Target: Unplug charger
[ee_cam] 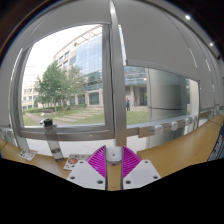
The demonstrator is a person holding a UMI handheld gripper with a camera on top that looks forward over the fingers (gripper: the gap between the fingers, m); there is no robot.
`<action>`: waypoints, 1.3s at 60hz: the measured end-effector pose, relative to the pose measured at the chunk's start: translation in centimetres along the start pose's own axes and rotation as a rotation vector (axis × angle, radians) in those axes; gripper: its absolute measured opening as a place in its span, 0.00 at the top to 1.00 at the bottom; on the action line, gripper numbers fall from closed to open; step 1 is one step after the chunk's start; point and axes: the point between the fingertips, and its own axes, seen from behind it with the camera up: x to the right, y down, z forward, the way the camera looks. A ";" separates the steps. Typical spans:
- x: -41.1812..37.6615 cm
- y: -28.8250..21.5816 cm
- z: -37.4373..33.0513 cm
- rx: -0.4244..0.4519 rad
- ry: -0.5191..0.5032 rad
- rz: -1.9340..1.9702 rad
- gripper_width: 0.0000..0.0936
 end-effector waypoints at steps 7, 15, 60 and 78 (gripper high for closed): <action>1.2 7.7 3.4 -0.179 -0.031 0.028 0.83; 1.7 14.8 4.8 -0.280 -0.050 0.050 0.81; -3.2 7.4 -4.1 -0.073 0.068 -0.013 0.19; -18.4 9.3 -14.3 -0.097 -0.065 -0.021 0.15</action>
